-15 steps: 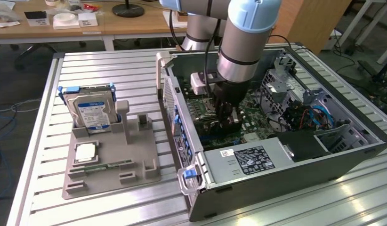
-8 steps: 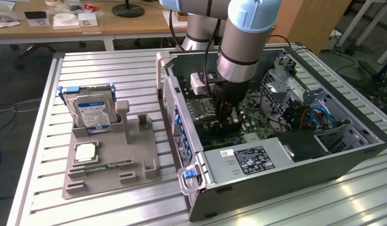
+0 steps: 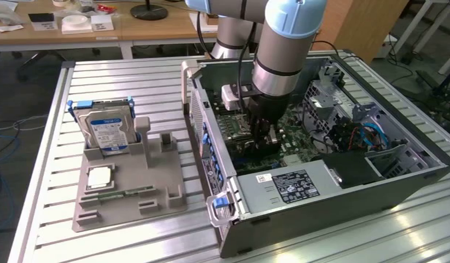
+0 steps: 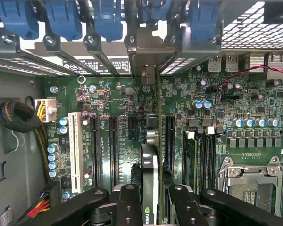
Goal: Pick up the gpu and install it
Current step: 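Insert the gpu into the slot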
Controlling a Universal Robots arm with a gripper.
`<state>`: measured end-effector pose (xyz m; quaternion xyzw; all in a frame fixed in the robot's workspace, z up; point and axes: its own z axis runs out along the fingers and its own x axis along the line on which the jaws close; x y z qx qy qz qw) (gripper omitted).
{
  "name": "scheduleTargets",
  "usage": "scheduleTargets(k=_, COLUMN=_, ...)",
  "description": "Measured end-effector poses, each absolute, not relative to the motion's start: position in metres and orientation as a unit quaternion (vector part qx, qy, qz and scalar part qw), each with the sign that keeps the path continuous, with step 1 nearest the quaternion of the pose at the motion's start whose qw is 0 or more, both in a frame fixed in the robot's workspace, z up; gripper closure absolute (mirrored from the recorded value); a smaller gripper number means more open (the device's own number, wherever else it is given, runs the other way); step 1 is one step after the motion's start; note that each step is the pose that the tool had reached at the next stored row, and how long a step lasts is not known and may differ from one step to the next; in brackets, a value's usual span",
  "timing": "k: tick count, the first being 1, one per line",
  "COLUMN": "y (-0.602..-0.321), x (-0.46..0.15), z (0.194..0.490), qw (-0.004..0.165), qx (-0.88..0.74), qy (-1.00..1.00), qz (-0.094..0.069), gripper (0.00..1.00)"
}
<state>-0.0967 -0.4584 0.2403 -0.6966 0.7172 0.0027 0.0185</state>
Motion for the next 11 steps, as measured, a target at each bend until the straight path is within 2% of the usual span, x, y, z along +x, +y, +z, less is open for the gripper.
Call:
scheduleTargets(k=4, y=-0.4581, x=-0.0968, z=0.2399, qw=0.019, qx=-0.696, qy=0.717, qz=0.003, gripper=0.68)
scheduleTargets(k=5, y=-0.4584, x=-0.0967, z=0.2403, qw=0.019, qx=-0.697, qy=0.717, qz=0.003, gripper=0.60)
scheduleTargets(k=11, y=-0.4584, x=-0.0967, z=0.2403, qw=0.018, qx=-0.697, qy=0.717, qz=0.003, gripper=0.60)
